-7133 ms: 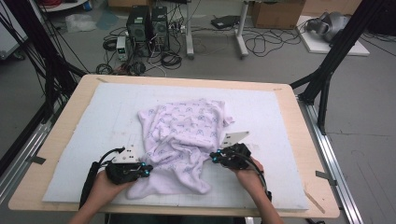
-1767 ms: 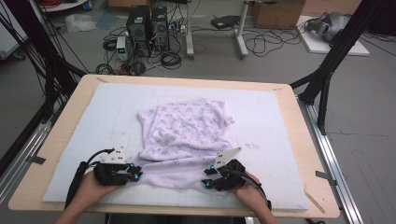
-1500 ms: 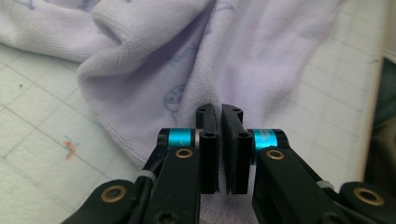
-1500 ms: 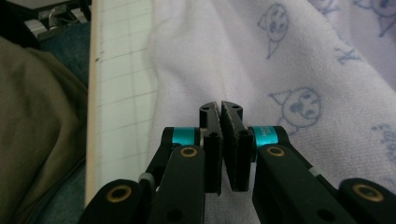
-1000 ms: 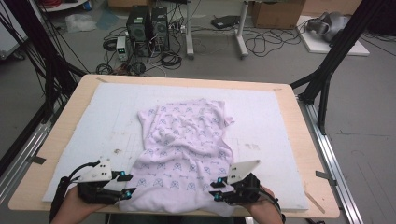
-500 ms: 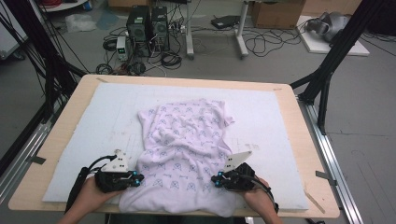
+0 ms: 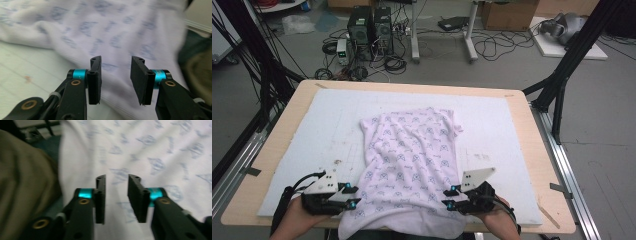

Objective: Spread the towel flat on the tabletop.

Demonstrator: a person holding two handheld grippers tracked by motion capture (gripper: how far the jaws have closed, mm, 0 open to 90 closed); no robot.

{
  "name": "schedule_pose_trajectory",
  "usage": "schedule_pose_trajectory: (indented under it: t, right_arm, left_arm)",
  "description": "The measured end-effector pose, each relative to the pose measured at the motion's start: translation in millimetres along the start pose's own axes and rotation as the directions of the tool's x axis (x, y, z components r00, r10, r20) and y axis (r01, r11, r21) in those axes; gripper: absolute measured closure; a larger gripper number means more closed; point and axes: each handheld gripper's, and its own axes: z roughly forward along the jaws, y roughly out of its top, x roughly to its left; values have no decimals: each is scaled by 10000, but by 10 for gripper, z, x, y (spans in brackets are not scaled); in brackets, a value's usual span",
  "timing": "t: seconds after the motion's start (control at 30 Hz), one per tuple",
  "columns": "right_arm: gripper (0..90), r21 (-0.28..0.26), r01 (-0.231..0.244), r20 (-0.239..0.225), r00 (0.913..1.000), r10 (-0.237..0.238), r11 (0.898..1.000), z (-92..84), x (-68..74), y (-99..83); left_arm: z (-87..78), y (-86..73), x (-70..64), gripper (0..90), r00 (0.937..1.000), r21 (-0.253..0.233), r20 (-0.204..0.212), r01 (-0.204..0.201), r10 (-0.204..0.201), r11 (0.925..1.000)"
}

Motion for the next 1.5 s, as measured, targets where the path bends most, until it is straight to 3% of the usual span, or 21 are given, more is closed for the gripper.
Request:
schedule_pose_trajectory:
  t: [0.1, 0.2, 0.3, 0.37, 0.47, 0.53, 0.6, 0.63, 0.7, 0.77, 0.93, 1.0, 1.07, 1.13, 1.3, 1.4, 1.5]
  right_arm:
    - [607, 448, -150, 206, 9997, 141, 9989, 144, -150, -46]
    - [614, 604, -372, 353, 9988, 351, 9975, 226, -249, -84]
    - [626, 470, -339, 600, 9977, 310, 9983, 199, -299, -85]
    - [626, 488, -463, 753, 9963, 425, 9977, 177, -346, -85]
    - [598, 507, -674, 987, 9932, 622, 9964, 174, -412, -100]
    - [598, 662, -678, 1089, 9922, 604, 9955, 200, -420, -109]
    - [605, 640, -659, 1104, 9922, 585, 9958, 201, -415, -112]
    - [616, 620, -672, 1152, 9915, 598, 9958, 200, -419, -114]
    - [631, 547, -709, 1141, 9914, 643, 9960, 195, -431, -124]
    - [632, 443, -842, 1090, 9909, 789, 9955, 193, -438, -137]
    - [631, 347, -813, 1148, 9904, 768, 9961, 195, -427, -150]
    - [630, 328, -778, 1216, 9899, 733, 9964, 195, -424, -151]
    - [629, 318, -767, 1222, 9899, 723, 9965, 195, -424, -152]
    - [627, 346, -783, 1180, 9903, 737, 9963, 196, -420, -150]
    - [623, 373, -783, 1225, 9898, 732, 9962, 197, -415, -146]
    - [616, 388, -742, 1239, 9899, 689, 9965, 199, -415, -144]
    - [612, 379, -765, 1274, 9893, 711, 9964, 199, -415, -144]
  left_arm:
    - [164, -3, 156, 618, 9986, 182, -286, 455, -450, 9988]
    - [211, 8, 236, 640, 9974, -40, -125, 704, -705, 9975]
    - [187, 40, 277, 830, 9990, -166, 35, 451, -451, 9988]
    - [177, 66, 329, 855, 9985, -272, 171, 525, -521, 9982]
    - [163, 72, 390, 821, 9968, -428, -136, 786, -792, 9960]
    - [158, 56, 413, 693, 9916, -472, -393, 1215, -1233, 9915]
    - [183, 38, 416, 602, 9882, -296, -324, 1489, -1498, 9884]
    - [213, 32, 401, 616, 9899, -177, -193, 1403, -1406, 9900]
    - [265, 38, 342, 804, 9951, -53, -43, 988, -988, 9951]
    - [349, 82, 267, 837, 9973, 105, 124, 728, -729, 9973]
    - [522, 211, 155, 833, 9974, 163, 508, 512, -519, 9986]
    - [501, 228, 174, 790, 9967, 96, 605, 529, -534, 9986]
    - [431, 231, 196, 692, 9962, -52, 614, 627, -622, 9980]
    - [332, 221, 221, 686, 9964, -242, 589, 631, -615, 9977]
    - [124, 163, 381, 824, 9960, -754, 296, 863, -843, 9934]
    - [184, 146, 413, 852, 9949, -551, 358, 958, -939, 9939]
    - [338, 181, 387, 816, 9943, -384, 519, 949, -929, 9947]
